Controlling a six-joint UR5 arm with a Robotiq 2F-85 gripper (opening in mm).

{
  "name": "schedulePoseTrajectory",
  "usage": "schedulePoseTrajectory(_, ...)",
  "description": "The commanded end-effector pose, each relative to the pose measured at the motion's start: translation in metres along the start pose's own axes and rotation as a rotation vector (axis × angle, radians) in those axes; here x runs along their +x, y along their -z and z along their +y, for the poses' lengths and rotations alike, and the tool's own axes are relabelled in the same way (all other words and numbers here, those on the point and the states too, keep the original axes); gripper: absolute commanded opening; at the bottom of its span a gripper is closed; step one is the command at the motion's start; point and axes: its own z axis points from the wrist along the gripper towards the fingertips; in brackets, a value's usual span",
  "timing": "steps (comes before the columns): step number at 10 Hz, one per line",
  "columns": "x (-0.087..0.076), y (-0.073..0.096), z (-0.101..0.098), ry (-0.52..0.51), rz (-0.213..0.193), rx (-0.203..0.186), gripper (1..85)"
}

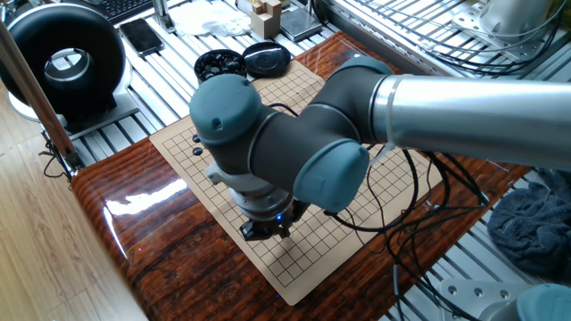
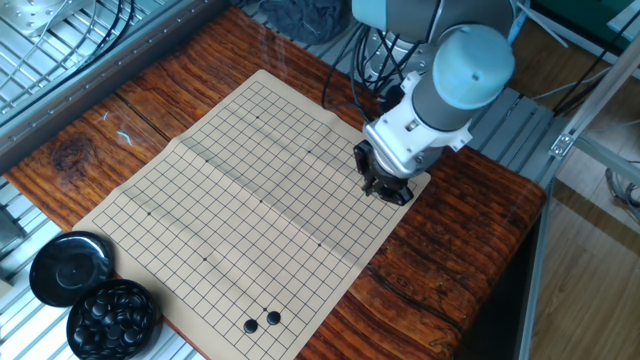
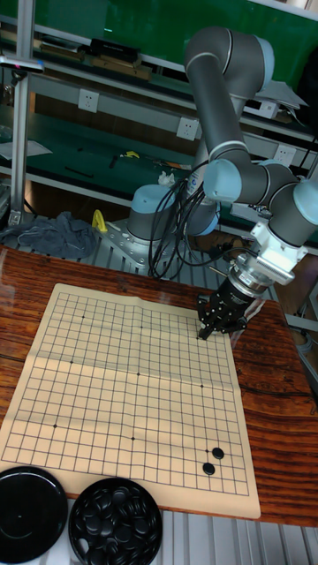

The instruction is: Play the first move as black on the 3-4 point in the upper right corner of the Go board

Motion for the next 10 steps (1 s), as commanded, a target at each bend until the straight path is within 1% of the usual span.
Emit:
schedulePoseTrajectory(1,0.001,0.000,-0.002,-0.008,0.005,0.019,1.3)
schedulePoseTrajectory(3,0.000,-0.002,-0.003,-0.002,-0.003,0.040,1.3)
schedulePoseTrajectory(4,0.001,-0.002,-0.001,-0.002,-0.002,0.035,1.3)
schedulePoseTrajectory(5,0.001,-0.002,0.004,-0.001,0.001,0.022,1.3)
schedulePoseTrajectory(8,0.001,0.000,0.010,-0.008,0.006,0.029,1.3)
schedulePoseTrajectory(9,0.001,0.000,0.007,-0.002,0.006,0.049,1.3)
schedulePoseTrajectory(10,0.001,-0.001,0.007,0.001,0.004,0.057,1.3)
